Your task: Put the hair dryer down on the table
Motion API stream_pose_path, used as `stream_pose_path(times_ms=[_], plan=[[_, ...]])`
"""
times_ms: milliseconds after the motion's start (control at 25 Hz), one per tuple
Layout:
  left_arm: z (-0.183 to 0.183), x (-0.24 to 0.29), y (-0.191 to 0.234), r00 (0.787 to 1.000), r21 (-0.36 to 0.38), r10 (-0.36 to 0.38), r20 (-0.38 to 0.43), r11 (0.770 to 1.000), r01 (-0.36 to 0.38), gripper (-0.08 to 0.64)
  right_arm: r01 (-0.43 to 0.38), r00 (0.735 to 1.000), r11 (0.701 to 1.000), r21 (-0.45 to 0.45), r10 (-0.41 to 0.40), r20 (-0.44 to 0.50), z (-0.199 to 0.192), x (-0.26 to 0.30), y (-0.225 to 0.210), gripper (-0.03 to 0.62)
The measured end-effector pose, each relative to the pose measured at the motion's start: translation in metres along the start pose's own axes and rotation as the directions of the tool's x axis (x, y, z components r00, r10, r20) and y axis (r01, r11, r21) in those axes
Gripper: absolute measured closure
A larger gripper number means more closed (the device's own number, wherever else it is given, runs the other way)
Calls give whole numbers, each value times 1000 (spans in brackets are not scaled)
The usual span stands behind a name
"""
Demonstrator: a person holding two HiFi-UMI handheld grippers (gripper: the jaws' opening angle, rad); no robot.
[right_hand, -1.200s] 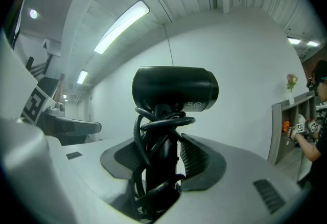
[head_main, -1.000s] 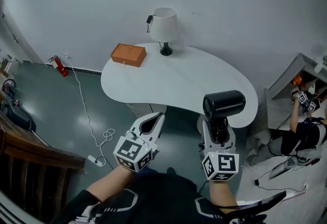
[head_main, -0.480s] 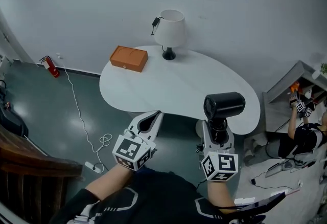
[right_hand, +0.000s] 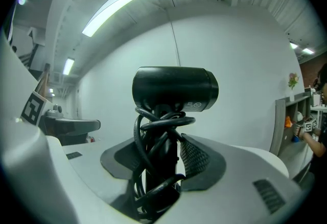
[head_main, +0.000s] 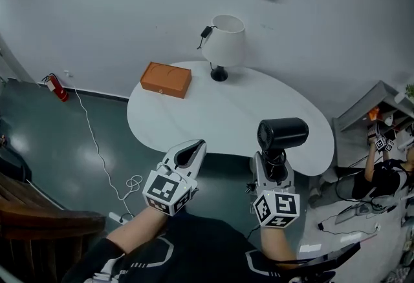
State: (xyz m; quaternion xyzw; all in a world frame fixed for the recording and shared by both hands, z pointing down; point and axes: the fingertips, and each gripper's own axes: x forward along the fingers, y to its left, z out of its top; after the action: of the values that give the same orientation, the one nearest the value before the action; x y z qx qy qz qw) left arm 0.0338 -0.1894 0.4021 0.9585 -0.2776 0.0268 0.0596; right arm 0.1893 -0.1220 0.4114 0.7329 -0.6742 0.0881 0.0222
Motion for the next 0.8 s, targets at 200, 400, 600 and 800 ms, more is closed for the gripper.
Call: stream_pose_path(times_ms=[200,400,600,800], plan=[[-4,0,33,1000,-13,11,-7,1000,-11,555,2,1000,1000,13,-2,-24,-4,25,16,360],[-3,3,62,1000,33,8,-6,999,-8,555,17,999,999,38,-15,-36,-5,50,32,360],[-7,9,95,1000,51,22,5,998,-22,555,29,998,998,51,-26,-58,-7,74,50,360],[-7,12,123,1000,44,17,16,999,-18,555,53,996,996,70,-47,-81,-6,97,68,360]])
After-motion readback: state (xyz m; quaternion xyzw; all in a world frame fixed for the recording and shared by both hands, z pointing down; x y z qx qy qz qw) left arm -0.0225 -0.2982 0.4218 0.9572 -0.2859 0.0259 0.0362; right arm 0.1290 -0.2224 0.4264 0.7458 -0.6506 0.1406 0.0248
